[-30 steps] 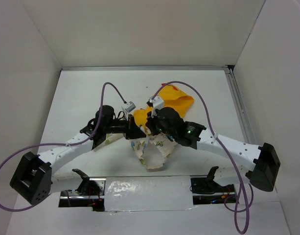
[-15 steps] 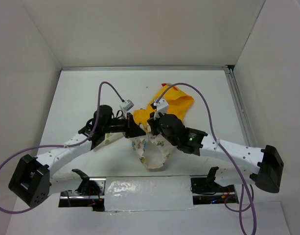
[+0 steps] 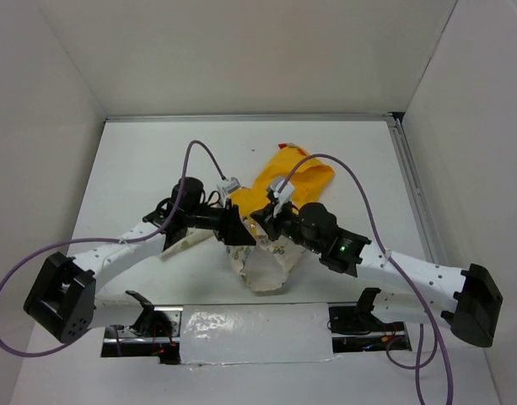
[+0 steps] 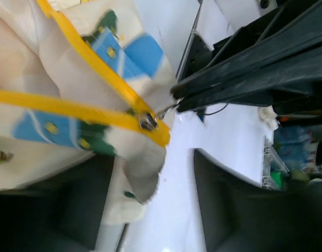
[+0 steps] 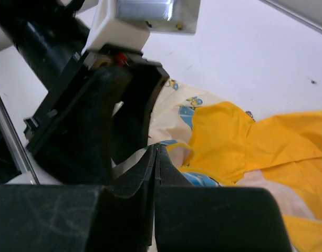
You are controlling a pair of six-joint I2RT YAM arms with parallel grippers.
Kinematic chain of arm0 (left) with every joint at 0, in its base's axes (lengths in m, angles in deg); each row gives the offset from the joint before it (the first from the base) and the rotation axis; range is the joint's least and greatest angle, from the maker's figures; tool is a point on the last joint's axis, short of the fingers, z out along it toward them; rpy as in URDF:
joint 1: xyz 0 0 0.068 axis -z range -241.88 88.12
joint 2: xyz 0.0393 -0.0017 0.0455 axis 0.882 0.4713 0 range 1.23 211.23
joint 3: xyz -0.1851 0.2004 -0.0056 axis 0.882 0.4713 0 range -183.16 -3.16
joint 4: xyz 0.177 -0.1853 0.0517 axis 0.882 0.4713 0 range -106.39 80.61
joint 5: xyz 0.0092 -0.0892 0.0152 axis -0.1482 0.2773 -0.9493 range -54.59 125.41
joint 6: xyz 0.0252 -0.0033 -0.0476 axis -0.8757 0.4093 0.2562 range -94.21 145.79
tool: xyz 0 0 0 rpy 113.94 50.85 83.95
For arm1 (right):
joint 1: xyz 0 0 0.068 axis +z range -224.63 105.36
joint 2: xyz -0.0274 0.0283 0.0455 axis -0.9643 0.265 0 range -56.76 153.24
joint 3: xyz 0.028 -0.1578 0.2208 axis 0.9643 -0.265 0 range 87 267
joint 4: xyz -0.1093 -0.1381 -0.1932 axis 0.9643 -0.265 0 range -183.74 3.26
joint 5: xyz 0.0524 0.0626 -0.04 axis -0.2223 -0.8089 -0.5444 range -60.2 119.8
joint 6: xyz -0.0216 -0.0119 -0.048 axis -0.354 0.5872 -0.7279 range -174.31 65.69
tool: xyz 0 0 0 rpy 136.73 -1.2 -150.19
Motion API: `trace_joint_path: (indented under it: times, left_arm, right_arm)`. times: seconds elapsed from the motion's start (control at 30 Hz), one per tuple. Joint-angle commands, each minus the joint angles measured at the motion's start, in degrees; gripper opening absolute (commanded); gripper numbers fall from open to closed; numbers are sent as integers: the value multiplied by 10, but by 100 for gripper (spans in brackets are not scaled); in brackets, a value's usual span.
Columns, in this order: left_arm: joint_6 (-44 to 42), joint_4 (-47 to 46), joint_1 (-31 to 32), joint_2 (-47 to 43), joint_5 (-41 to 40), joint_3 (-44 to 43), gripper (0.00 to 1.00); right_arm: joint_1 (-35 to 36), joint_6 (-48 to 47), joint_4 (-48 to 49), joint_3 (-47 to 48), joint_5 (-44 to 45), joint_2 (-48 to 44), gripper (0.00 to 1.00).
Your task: Zip up the jacket
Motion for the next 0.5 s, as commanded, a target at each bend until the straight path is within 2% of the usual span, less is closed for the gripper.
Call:
trace_joint_path:
  times: [0.0, 0.07, 0.13, 0.17, 0.33, 0.4, 0.47]
  left_arm:
    - [-10, 21, 3, -35, 4, -12, 80]
    - [-16, 30, 3, -73, -35, -9, 89]
    - [-27, 54, 6, -116, -68, -7, 92]
    - [-32, 62, 8, -129, -105, -7, 99]
    - [-24, 151, 11, -203, -233, -31, 99]
    - [7, 160, 11, -226, -232, -38, 99]
    - [19, 125, 18, -240, -169, -18, 99]
  right_arm:
    - [-12, 14, 7, 66, 6, 4, 0]
    - [-20, 55, -19, 81, 1, 12, 0]
    - [-27, 94, -67, 107, -6, 21, 0]
    - [-30, 101, -82, 116, -16, 28, 0]
    - [-36, 141, -128, 141, -7, 37, 0]
    - [-46, 163, -146, 155, -2, 42, 0]
    - [-57, 178, -148, 160, -20, 45, 0]
